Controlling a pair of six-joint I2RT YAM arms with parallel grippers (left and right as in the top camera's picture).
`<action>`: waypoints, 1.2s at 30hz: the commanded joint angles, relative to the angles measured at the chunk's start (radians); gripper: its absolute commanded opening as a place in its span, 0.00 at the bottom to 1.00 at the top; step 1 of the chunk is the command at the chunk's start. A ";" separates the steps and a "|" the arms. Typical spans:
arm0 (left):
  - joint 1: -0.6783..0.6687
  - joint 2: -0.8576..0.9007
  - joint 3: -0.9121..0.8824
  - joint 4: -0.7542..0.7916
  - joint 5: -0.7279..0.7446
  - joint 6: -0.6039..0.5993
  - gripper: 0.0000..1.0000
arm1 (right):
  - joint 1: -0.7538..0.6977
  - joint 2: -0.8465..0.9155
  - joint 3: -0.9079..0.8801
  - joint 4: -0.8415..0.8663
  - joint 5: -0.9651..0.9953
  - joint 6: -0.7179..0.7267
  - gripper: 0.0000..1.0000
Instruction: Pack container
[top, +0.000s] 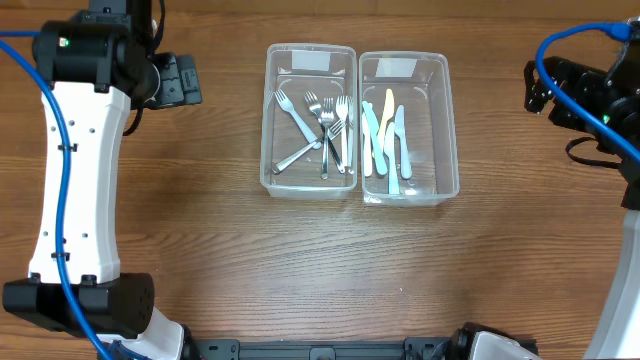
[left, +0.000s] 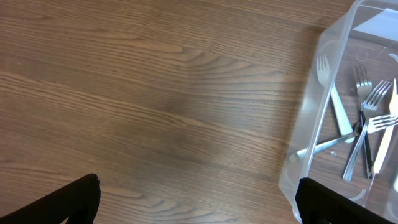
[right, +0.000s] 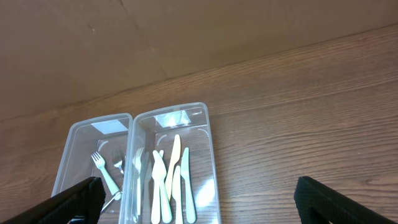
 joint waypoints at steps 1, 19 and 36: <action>0.000 -0.006 -0.002 -0.003 0.013 0.008 1.00 | -0.002 -0.006 0.015 0.006 0.010 0.004 1.00; 0.000 -0.006 -0.002 -0.003 0.013 0.008 1.00 | 0.000 -0.006 0.015 0.006 0.010 0.004 1.00; 0.000 -0.006 -0.002 -0.003 0.013 0.008 1.00 | 0.102 -0.275 -0.084 0.098 0.010 0.025 1.00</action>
